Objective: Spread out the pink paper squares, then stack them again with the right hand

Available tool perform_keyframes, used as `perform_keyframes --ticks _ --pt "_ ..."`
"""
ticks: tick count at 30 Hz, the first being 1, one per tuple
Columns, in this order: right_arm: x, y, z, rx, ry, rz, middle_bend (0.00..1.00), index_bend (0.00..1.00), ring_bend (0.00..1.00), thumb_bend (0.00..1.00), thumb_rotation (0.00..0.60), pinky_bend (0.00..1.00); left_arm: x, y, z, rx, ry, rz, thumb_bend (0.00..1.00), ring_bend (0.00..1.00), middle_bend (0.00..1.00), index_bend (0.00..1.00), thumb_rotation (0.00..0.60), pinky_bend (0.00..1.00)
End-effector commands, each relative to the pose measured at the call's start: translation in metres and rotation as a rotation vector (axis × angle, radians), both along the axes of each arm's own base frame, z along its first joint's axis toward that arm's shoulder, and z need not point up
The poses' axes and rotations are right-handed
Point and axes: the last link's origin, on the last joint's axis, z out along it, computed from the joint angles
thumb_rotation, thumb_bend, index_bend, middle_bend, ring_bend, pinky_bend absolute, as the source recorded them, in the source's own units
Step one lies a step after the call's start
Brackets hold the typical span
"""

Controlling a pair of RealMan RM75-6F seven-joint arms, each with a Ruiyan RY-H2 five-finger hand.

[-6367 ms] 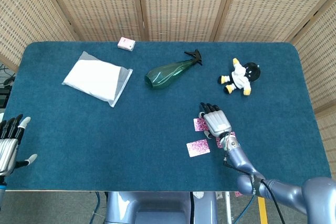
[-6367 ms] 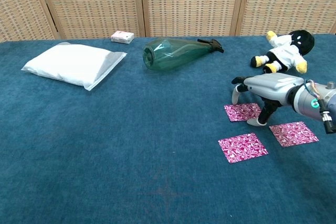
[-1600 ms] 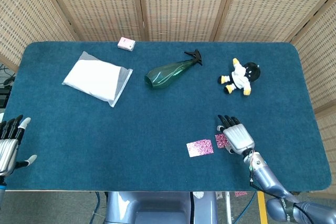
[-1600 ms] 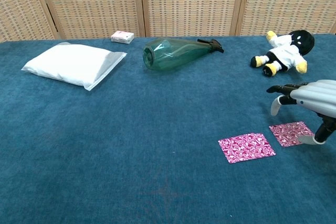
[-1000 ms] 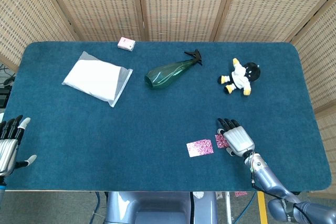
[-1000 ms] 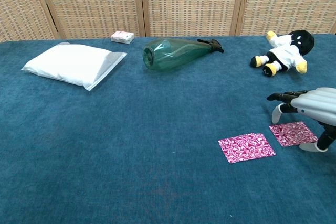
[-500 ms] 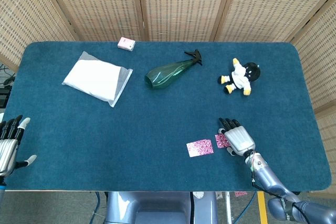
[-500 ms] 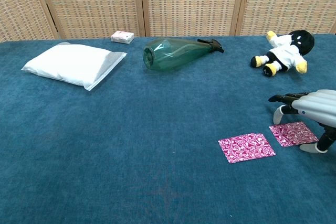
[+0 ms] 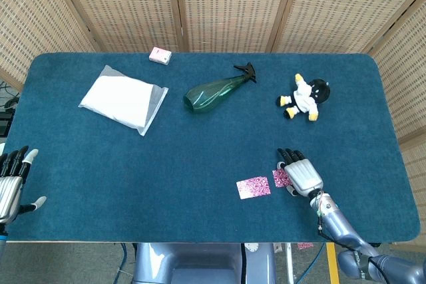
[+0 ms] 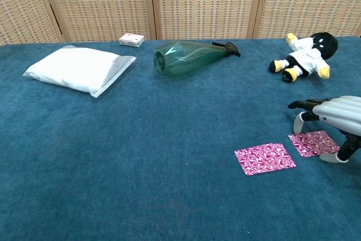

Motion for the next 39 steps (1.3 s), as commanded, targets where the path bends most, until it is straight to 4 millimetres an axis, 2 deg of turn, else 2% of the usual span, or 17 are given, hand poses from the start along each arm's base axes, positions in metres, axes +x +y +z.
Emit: perform_keyframes --ticks 1,22,32,39 --pt "0.000 -0.001 0.000 -0.002 -0.006 -0.001 0.05 0.59 0.00 0.36 0.600 0.11 0.000 0.000 0.000 0.000 0.000 0.000 0.15 0.00 0.00 0.00 0.600 0.00" --pt "0.007 -0.001 0.005 -0.015 -0.018 0.015 0.06 0.60 0.00 0.36 0.600 0.11 0.000 0.000 0.000 -0.001 -0.001 0.003 0.15 0.00 0.00 0.00 0.600 0.00" --pt "0.021 0.004 0.008 -0.012 -0.028 0.049 0.06 0.60 0.00 0.36 0.600 0.11 0.000 0.000 0.000 -0.003 -0.003 0.004 0.15 0.00 0.00 0.00 0.600 0.00" --pt "0.040 0.012 0.002 0.009 -0.044 0.082 0.07 0.60 0.00 0.36 0.600 0.11 0.000 0.000 0.000 -0.006 -0.004 0.004 0.15 0.00 0.00 0.00 0.600 0.00"
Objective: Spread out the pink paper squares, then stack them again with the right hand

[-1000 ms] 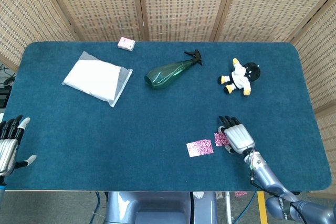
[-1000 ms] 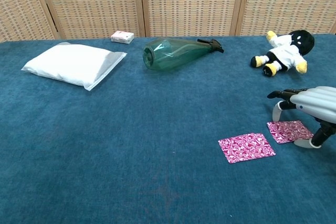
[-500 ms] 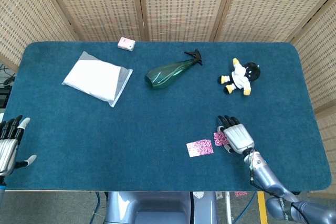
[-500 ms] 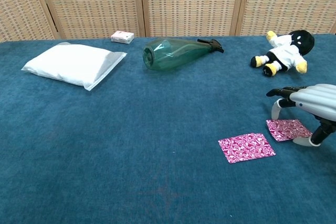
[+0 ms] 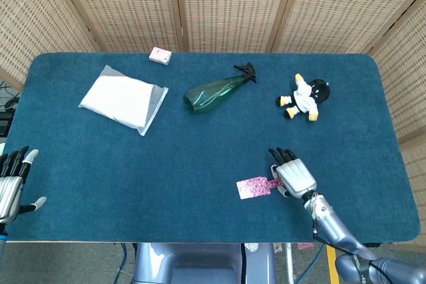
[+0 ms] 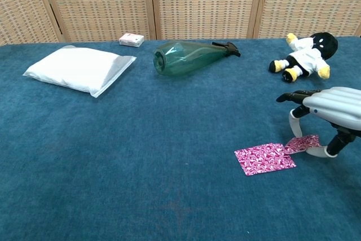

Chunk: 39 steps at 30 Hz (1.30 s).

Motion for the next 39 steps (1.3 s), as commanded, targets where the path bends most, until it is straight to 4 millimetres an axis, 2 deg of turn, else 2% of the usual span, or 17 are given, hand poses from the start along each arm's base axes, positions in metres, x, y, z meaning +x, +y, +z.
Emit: perform_keyframes --ticks 1,18,29,39 --pt "0.010 0.003 -0.004 0.008 -0.007 0.017 0.07 0.60 0.00 0.36 0.600 0.11 0.000 0.000 0.000 -0.001 0.000 0.000 0.15 0.00 0.00 0.00 0.600 0.00" --pt "0.064 0.013 -0.029 0.021 -0.038 0.047 0.07 0.60 0.00 0.36 0.600 0.11 0.000 0.000 0.001 -0.005 -0.004 0.003 0.15 0.00 0.00 0.00 0.600 0.00" --pt "0.068 0.018 -0.036 0.013 -0.001 0.016 0.07 0.60 0.00 0.36 0.600 0.11 -0.001 0.000 0.001 -0.006 -0.006 0.004 0.15 0.00 0.00 0.00 0.600 0.00" --pt "0.068 0.019 -0.036 0.021 0.021 0.013 0.05 0.49 0.00 0.34 0.600 0.11 -0.001 0.000 0.001 -0.006 -0.005 0.006 0.15 0.00 0.00 0.00 0.600 0.00"
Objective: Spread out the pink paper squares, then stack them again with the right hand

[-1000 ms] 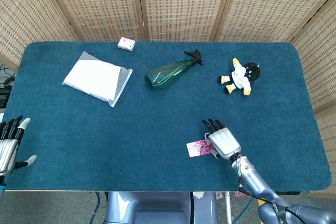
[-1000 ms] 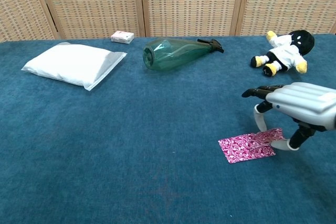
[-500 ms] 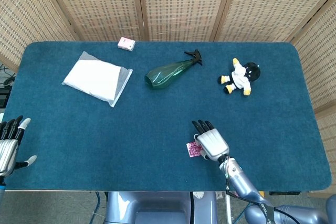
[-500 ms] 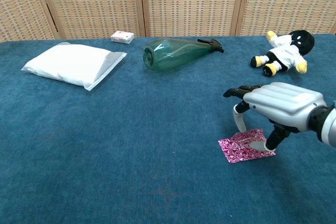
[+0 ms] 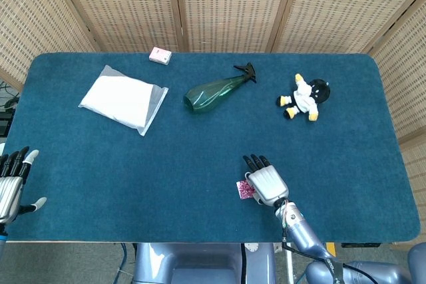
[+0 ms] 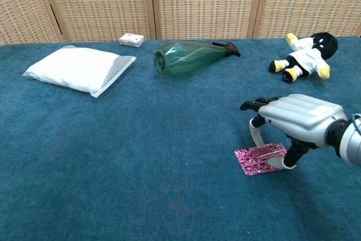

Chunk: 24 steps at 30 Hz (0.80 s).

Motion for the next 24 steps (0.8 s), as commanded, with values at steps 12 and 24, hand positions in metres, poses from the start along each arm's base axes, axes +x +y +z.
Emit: perform_keyframes --ticks 12,24 --pt "0.0004 0.0007 -0.0012 0.003 0.012 -0.004 0.04 0.40 0.00 0.31 0.600 0.11 0.0000 0.0001 0.0000 -0.001 0.000 0.000 0.15 0.00 0.00 0.00 0.600 0.00" --pt "0.0015 0.0031 -0.0034 -0.006 0.019 -0.019 0.02 0.35 0.00 0.28 0.600 0.11 0.0002 0.0000 0.0000 0.000 0.000 0.000 0.15 0.00 0.00 0.00 0.600 0.00"
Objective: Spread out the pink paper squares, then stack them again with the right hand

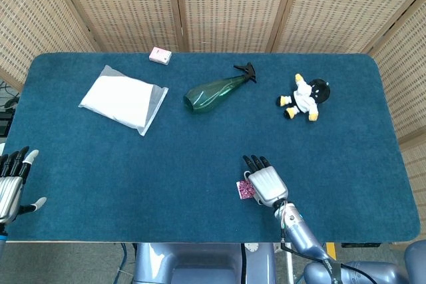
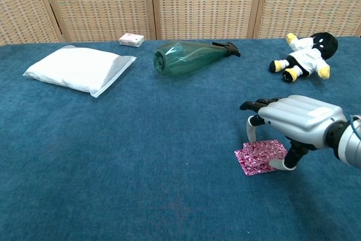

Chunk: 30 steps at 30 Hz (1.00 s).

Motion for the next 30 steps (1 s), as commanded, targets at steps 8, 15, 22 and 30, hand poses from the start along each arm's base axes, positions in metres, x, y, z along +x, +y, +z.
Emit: perform_keyframes --ticks 8,15,22,30 --pt "0.000 0.003 -0.004 -0.009 0.020 -0.036 0.01 0.29 0.00 0.26 0.600 0.11 0.000 0.000 0.000 0.000 0.000 0.000 0.15 0.00 0.00 0.00 0.600 0.00" --pt "0.001 0.004 -0.005 -0.010 0.018 -0.044 0.00 0.29 0.00 0.26 0.600 0.11 0.000 0.000 0.000 0.000 0.000 0.000 0.15 0.00 0.00 0.00 0.600 0.00" --pt "0.006 0.005 0.008 -0.026 -0.020 -0.039 0.00 0.28 0.00 0.26 0.600 0.11 0.000 0.000 0.000 0.000 -0.001 0.000 0.15 0.00 0.00 0.00 0.600 0.00" --pt "-0.006 -0.003 0.074 -0.170 -0.138 0.009 0.00 0.26 0.00 0.26 0.600 0.09 0.000 0.000 0.000 -0.001 -0.007 -0.002 0.15 0.00 0.00 0.00 0.600 0.00"
